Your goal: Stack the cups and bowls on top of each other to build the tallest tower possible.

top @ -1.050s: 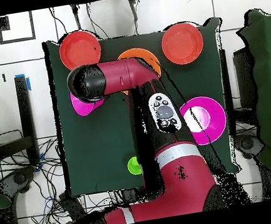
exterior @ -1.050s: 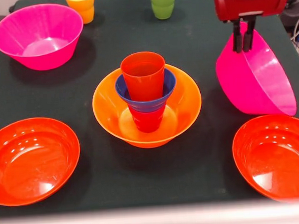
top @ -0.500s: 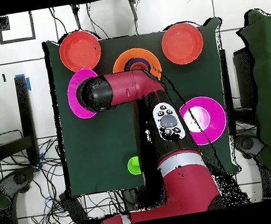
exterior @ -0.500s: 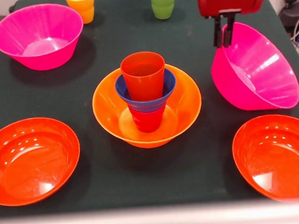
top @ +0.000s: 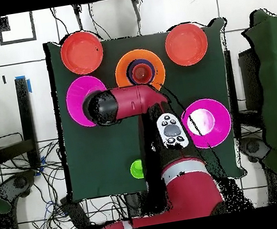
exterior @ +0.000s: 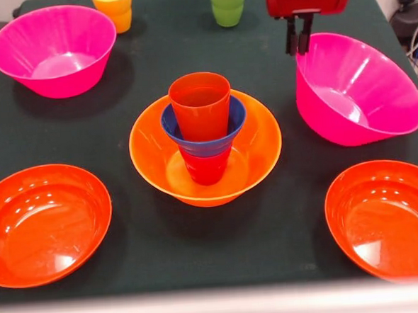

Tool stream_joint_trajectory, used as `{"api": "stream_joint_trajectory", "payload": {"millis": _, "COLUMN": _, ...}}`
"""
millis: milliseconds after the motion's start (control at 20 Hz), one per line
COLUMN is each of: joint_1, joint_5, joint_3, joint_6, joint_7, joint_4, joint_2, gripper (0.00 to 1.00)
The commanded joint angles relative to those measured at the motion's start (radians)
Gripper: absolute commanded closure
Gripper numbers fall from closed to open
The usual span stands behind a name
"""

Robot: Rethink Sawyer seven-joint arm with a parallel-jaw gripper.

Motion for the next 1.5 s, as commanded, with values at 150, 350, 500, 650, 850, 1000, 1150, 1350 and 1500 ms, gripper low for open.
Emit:
{"api": "stream_joint_trajectory", "payload": {"millis": 150, "joint_1": 0.038, "joint_5": -0.058, "joint_3": 0.014, "joint_6": -0.04, "joint_7": 0.053, "joint_4": 0.072, "joint_2": 0.041, "gripper": 1.0}}
{"api": "stream_joint_trajectory", "payload": {"millis": 350, "joint_1": 0.046, "joint_5": -0.06, "joint_3": 0.012, "joint_6": -0.062, "joint_7": 0.058, "joint_4": 0.065, "joint_2": 0.063, "gripper": 1.0}}
{"api": "stream_joint_trajectory", "payload": {"millis": 500, "joint_1": 0.051, "joint_5": -0.053, "joint_3": 0.008, "joint_6": -0.052, "joint_7": 0.062, "joint_4": 0.058, "joint_2": 0.069, "gripper": 0.0}}
{"api": "stream_joint_trajectory", "payload": {"millis": 650, "joint_1": 0.056, "joint_5": -0.039, "joint_3": 0.002, "joint_6": -0.068, "joint_7": 0.09, "joint_4": 0.057, "joint_2": 0.073, "gripper": 0.0}}
{"api": "stream_joint_trajectory", "payload": {"millis": 850, "joint_1": 0.064, "joint_5": -0.031, "joint_3": -0.003, "joint_6": -0.084, "joint_7": 0.109, "joint_4": 0.055, "joint_2": 0.078, "gripper": 0.0}}
{"api": "stream_joint_trajectory", "payload": {"millis": 1000, "joint_1": 0.066, "joint_5": -0.037, "joint_3": -0.006, "joint_6": -0.076, "joint_7": 0.097, "joint_4": 0.057, "joint_2": 0.073, "gripper": 0.0}}
{"api": "stream_joint_trajectory", "payload": {"millis": 1150, "joint_1": 0.063, "joint_5": -0.047, "joint_3": -0.008, "joint_6": -0.085, "joint_7": 0.085, "joint_4": 0.056, "joint_2": 0.064, "gripper": 0.0}}
{"api": "stream_joint_trajectory", "payload": {"millis": 1350, "joint_1": 0.061, "joint_5": -0.043, "joint_3": -0.023, "joint_6": -0.119, "joint_7": 0.108, "joint_4": 0.069, "joint_2": 0.065, "gripper": 0.0}}
{"api": "stream_joint_trajectory", "payload": {"millis": 1500, "joint_1": 0.051, "joint_5": -0.013, "joint_3": -0.027, "joint_6": -0.162, "joint_7": 0.145, "joint_4": 0.095, "joint_2": 0.056, "gripper": 0.0}}
